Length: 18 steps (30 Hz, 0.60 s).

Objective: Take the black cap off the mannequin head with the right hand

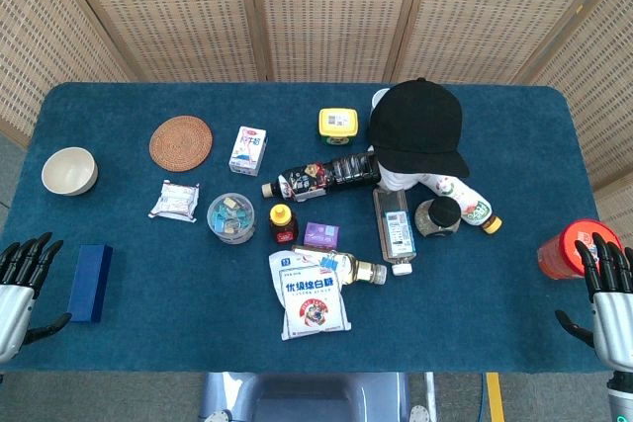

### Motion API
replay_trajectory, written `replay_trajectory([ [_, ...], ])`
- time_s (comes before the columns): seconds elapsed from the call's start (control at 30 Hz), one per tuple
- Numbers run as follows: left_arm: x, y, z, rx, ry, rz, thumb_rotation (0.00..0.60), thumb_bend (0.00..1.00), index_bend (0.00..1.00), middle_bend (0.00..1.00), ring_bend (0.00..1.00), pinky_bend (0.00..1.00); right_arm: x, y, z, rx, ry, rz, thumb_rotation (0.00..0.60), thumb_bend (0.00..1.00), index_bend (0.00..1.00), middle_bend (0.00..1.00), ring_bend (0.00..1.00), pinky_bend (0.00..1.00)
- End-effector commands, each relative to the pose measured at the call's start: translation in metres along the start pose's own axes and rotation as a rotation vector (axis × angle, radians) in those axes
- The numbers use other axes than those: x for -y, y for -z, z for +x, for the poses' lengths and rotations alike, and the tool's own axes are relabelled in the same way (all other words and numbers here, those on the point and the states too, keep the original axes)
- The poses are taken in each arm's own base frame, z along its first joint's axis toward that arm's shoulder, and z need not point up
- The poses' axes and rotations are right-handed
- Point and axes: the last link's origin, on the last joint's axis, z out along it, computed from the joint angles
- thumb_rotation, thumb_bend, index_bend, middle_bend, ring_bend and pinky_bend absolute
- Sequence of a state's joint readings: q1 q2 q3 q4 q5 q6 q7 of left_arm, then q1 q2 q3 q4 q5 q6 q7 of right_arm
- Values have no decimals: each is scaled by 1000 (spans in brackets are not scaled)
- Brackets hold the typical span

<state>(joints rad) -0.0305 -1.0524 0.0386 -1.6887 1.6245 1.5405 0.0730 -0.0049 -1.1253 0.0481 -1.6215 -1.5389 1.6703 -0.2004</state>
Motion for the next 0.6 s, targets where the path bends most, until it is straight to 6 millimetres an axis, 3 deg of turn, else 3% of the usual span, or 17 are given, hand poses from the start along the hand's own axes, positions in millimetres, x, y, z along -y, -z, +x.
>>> replay_trajectory([
  [0.03, 0, 1, 0, -2, -1, 0, 600, 56, 0, 0, 0, 19, 0, 1, 0, 2, -2, 1, 600, 0, 0, 0, 0, 49],
  [0.37, 0, 1, -2, -1, -4, 0, 600, 56, 0, 0, 0, 19, 4, -5, 7, -44, -34, 16, 600, 0, 0, 1, 0, 73],
  [0.5, 0, -5, -3, 14, 1, 8, 600, 57, 0, 0, 0, 19, 19, -41, 23, -122, -33, 55, 600, 0, 0, 7, 0, 82],
  [0.6, 0, -3, -2, 3, 1, 2, 600, 56, 0, 0, 0, 19, 29, -56, 28, -138, -52, 79, 600, 0, 0, 11, 0, 89],
])
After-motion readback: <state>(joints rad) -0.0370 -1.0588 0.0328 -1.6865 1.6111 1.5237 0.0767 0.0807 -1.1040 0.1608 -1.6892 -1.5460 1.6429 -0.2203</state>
